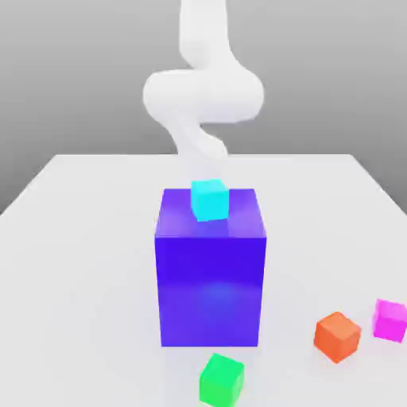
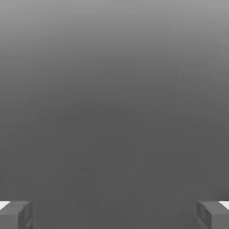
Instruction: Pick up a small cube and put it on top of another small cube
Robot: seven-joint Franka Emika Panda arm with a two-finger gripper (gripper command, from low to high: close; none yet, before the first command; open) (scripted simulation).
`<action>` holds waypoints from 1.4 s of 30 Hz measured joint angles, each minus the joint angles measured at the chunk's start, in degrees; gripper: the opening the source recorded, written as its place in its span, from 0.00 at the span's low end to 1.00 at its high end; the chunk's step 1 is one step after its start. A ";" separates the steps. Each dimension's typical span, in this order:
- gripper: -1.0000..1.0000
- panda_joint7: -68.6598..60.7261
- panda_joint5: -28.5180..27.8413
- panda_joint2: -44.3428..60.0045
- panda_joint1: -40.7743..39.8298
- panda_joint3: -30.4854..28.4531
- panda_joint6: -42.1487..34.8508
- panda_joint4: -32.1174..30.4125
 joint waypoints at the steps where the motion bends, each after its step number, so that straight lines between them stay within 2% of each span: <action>1: 0.50 -1.27 0.29 2.25 1.25 0.33 0.94 -0.41; 10: 0.50 -11.51 2.22 21.04 10.28 5.09 8.76 -3.82; 16: 0.50 -16.59 1.15 33.49 15.20 9.55 13.97 -6.09; 25: 0.50 -19.05 -7.65 52.67 24.62 12.98 21.57 -9.41; 30: 0.50 -15.78 -13.52 63.14 28.63 9.37 28.65 -8.00; 31: 0.00 -15.21 -14.26 64.93 29.42 8.42 30.04 -7.61; 37: 0.00 -14.87 -14.72 65.82 29.76 8.02 30.70 -7.41; 42: 0.00 -17.76 -10.93 58.39 27.20 11.41 24.95 -9.09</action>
